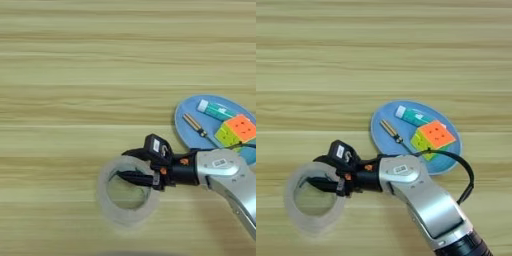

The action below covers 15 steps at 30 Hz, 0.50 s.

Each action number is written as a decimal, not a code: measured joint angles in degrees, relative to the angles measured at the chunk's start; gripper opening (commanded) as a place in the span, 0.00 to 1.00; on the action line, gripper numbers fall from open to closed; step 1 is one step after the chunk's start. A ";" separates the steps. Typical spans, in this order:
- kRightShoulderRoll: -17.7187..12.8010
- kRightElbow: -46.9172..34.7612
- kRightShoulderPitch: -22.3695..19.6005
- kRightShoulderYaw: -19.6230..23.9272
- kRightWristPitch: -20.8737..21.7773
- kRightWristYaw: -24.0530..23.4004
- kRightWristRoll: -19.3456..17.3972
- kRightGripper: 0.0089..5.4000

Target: Move the objects on the table

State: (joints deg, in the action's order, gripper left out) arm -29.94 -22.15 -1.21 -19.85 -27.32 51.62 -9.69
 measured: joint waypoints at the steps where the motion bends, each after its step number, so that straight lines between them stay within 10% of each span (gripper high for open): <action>1: 0.00 0.10 0.00 -0.02 0.36 -0.03 0.09 0.31; 15: -0.10 0.61 -0.02 -0.14 1.69 0.00 0.27 0.29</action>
State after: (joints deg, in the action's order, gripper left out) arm -30.04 -21.54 -1.23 -19.99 -25.63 51.63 -9.42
